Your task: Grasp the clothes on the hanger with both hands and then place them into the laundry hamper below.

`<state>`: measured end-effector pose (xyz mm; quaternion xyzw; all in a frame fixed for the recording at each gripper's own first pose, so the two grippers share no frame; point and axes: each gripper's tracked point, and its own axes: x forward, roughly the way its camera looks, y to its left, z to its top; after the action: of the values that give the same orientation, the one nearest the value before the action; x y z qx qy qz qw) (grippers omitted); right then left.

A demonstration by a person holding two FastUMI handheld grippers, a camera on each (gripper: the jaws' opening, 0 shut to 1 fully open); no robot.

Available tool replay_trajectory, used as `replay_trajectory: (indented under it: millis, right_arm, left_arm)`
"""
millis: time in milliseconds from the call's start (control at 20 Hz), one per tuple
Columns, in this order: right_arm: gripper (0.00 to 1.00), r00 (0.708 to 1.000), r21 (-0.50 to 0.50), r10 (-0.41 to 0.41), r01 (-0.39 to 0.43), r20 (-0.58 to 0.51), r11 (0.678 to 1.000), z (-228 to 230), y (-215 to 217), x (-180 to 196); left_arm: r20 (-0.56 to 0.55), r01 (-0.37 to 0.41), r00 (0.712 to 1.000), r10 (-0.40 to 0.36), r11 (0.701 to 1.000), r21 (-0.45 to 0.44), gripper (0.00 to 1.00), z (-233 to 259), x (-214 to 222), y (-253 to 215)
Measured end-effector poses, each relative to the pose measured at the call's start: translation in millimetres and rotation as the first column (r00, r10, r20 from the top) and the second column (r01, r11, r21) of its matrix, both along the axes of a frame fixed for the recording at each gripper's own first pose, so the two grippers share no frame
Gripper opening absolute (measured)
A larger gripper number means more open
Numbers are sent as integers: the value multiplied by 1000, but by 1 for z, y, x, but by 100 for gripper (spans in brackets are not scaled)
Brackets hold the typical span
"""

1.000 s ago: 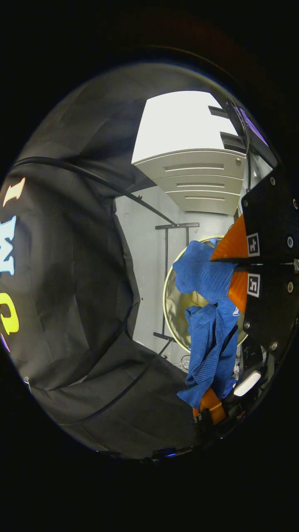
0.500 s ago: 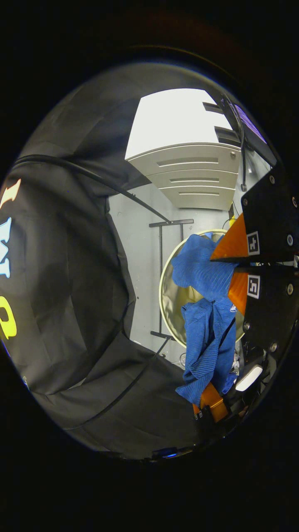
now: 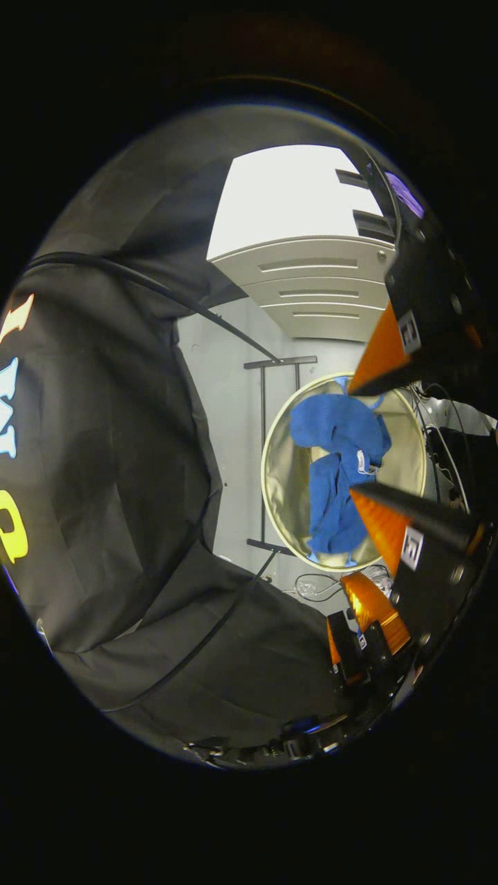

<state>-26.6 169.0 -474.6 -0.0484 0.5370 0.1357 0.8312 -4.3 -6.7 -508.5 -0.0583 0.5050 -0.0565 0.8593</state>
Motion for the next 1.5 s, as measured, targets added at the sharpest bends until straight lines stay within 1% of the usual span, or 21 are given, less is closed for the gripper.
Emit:
replay_trajectory:
  millis: [50, 100, 200, 250, 300, 450, 600, 650, 700, 750, 800, 900, 1000, 1150, 1250, 1300, 1400, 1500]
  right_arm:
    - [82, 1000, -13, 16, -15, 20, 1000, 8, -5, 2]
    - [98, 999, -24, 30, -29, 45, 999, 15, -10, 5]
    - [98, 996, -21, 40, -38, 85, 999, 31, -17, 12]
    - [96, 994, -8, 33, -32, 100, 999, 39, -21, 12]
    - [98, 993, 6, 23, -24, 119, 1000, 48, -27, 15]
    - [98, 985, 25, 10, -15, 171, 1000, 66, -58, 24]
    - [98, 979, 53, 29, -41, 201, 998, 84, -91, 30]
    - [100, 977, 57, 42, -55, 209, 997, 89, -104, 31]
    - [98, 974, 60, 47, -62, 221, 996, 95, -119, 34]
    - [98, 971, 71, 46, -64, 235, 995, 101, -132, 38]
    - [98, 970, 85, 38, -60, 242, 995, 108, -145, 39]
    - [97, 965, 123, 1, -34, 263, 992, 119, -173, 45]
    - [96, 952, 148, -12, -35, 305, 988, 130, -194, 51]
    - [96, 920, 120, 26, -80, 391, 990, 151, -225, 57]
    - [96, 905, 133, 23, -88, 424, 987, 168, -235, 58]
    - [96, 898, 151, 8, -82, 441, 985, 179, -239, 61]
    - [96, 873, 180, -30, -67, 487, 981, 202, -244, 71]
    - [95, 838, 183, -54, -55, 543, 982, 230, -249, 83]
  left_arm:
    - [-1, -13, 1000, 13, 1000, 14, 96, 2, -3, 5]
    - [1, -18, 1000, 18, 1000, 18, 96, 1, -8, 7]
    - [7, -24, 1000, 24, 999, 23, 96, 10, -15, 4]
    - [11, -30, 1000, 29, 999, 32, 96, 16, -16, 3]
    - [20, -37, 999, 36, 998, 42, 96, 25, -20, 0]
    - [47, -64, 997, 60, 995, 73, 96, 55, -27, -19]
    - [81, -101, 992, 94, 991, 92, 96, 87, -35, -53]
    - [89, -117, 990, 108, 988, 103, 96, 97, -38, -64]
    - [98, -136, 987, 125, 984, 117, 96, 107, -41, -74]
    - [107, -158, 984, 145, 979, 125, 96, 116, -43, -86]
    - [115, -178, 980, 164, 976, 123, 96, 123, -46, -103]
    - [131, -194, 975, 178, 973, 128, 96, 139, -48, -129]
    - [178, -204, 969, 174, 964, 168, 96, 160, -40, -147]
    - [265, -227, 948, 174, 956, 185, 96, 204, -21, -178]
    - [318, -241, 931, 180, 957, 164, 96, 238, -7, -199]
    - [348, -250, 919, 184, 955, 157, 96, 256, 1, -205]
    - [423, -263, 888, 183, 954, 141, 96, 301, 20, -214]
    - [513, -269, 841, 169, 955, 128, 96, 350, 36, -218]
